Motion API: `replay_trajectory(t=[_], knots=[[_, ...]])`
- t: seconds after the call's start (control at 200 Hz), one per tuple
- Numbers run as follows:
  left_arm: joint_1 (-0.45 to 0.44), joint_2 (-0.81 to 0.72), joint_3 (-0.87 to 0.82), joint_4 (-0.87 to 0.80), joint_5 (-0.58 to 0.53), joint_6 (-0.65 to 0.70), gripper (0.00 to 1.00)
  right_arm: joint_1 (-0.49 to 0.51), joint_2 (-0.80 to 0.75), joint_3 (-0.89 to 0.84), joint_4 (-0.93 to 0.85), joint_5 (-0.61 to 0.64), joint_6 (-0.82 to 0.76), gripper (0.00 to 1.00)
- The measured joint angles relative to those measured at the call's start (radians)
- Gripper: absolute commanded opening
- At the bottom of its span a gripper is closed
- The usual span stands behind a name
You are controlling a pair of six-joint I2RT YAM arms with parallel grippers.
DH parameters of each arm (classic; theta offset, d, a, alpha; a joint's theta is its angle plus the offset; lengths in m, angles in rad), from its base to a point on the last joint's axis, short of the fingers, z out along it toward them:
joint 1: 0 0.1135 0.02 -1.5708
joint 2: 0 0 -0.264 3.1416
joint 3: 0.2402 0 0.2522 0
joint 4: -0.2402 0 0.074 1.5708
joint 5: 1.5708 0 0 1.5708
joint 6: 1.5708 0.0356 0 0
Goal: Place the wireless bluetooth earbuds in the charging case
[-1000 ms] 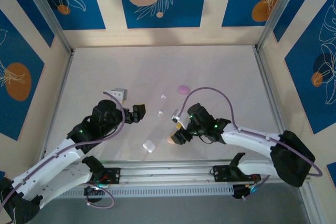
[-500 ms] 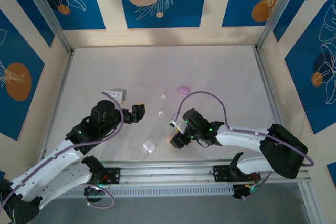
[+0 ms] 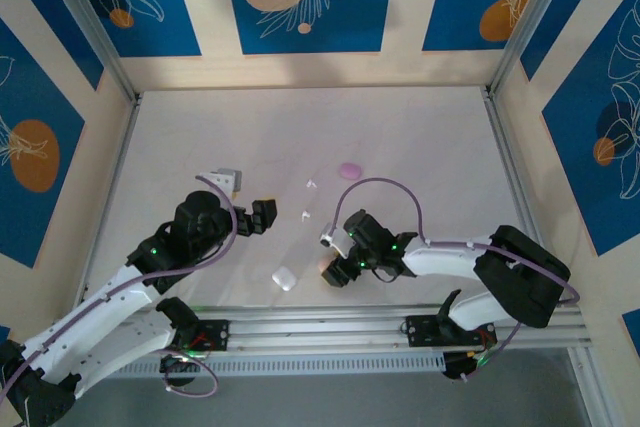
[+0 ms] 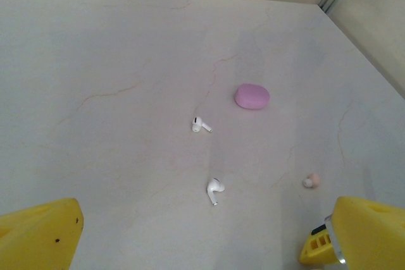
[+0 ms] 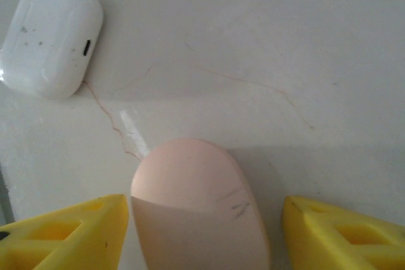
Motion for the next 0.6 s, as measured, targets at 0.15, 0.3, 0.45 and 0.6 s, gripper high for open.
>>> replay_trajectory(t=[0.15,0.3,0.45,0.6], knots=[[0.0,0.0,0.0,0.0,0.0,0.0,1.0,0.047,0.0,-0.008,0.012,0.052,0.009,0.6],[0.0,0.002,-0.002,0.002,0.0,0.0,1.0,0.086,0.0,-0.011,0.023,0.111,0.018,0.55],[0.0,0.008,-0.006,0.01,0.001,0.0,1.0,0.125,0.007,-0.015,0.039,0.165,0.016,0.47],[0.0,0.008,-0.008,0.018,0.002,0.0,1.0,0.149,0.008,-0.016,0.048,0.188,0.008,0.47]])
